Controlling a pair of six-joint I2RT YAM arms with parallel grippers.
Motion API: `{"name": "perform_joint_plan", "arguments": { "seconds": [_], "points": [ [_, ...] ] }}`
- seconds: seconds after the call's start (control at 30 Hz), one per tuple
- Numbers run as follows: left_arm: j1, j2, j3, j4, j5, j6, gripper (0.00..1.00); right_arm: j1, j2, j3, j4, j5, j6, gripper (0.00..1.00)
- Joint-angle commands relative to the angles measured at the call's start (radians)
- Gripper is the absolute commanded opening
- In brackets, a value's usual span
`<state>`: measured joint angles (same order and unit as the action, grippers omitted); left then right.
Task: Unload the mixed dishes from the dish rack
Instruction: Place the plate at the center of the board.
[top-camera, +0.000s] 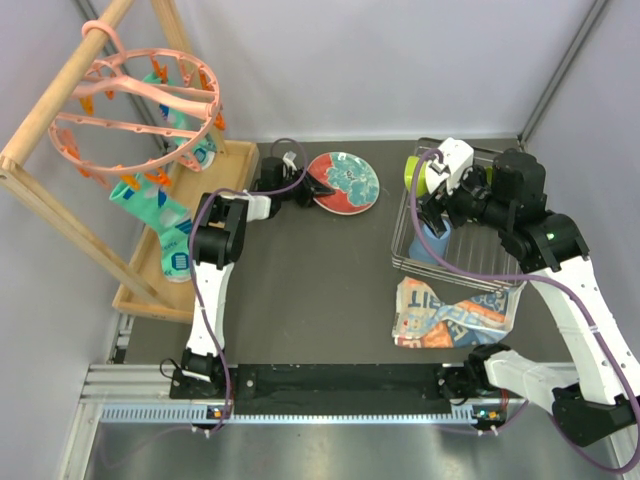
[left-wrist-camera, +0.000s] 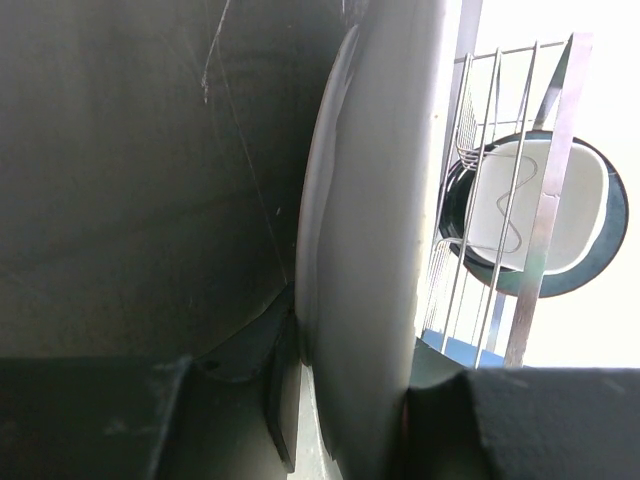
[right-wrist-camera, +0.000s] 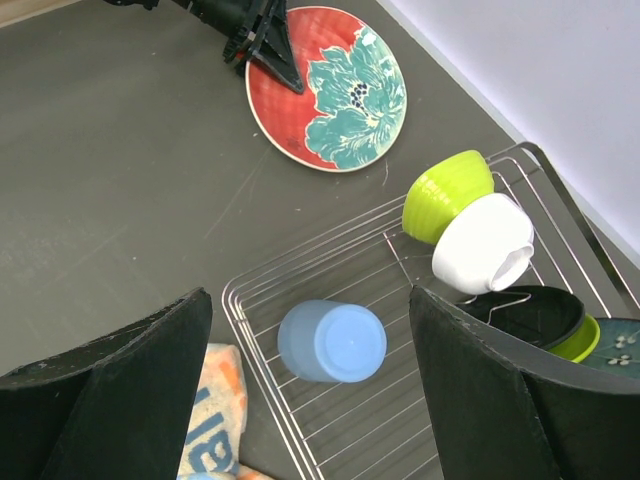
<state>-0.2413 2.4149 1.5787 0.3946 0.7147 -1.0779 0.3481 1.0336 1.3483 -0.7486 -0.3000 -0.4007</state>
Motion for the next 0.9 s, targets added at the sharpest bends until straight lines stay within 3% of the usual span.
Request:
{"name": "perform_joint_plan", "arguments": {
  "seconds": [0.0,0.17,0.3,0.6,0.77,0.87],
  "points": [
    [0.007,-0.043,0.072,0.150,0.048,0.004,0.00,-0.009,-0.027,-0.003,0.017,-0.001,-0.010,0.80],
    [0.007,-0.046,0.073,0.132,0.052,0.018,0.11,-0.009,-0.033,-0.011,0.018,0.009,-0.013,0.80],
    [0.008,-0.050,0.070,0.122,0.052,0.027,0.27,-0.009,-0.041,-0.018,0.020,0.013,-0.016,0.80],
    [0.010,-0.080,0.046,0.092,0.045,0.068,0.45,-0.009,-0.047,-0.020,0.017,0.015,-0.018,0.80],
    [0.010,-0.099,0.027,0.058,0.031,0.102,0.64,-0.009,-0.058,-0.032,0.017,0.013,-0.018,0.80],
    [0.011,-0.114,0.014,0.032,0.019,0.127,0.67,-0.011,-0.067,-0.040,0.018,0.021,-0.021,0.80]
  ]
}}
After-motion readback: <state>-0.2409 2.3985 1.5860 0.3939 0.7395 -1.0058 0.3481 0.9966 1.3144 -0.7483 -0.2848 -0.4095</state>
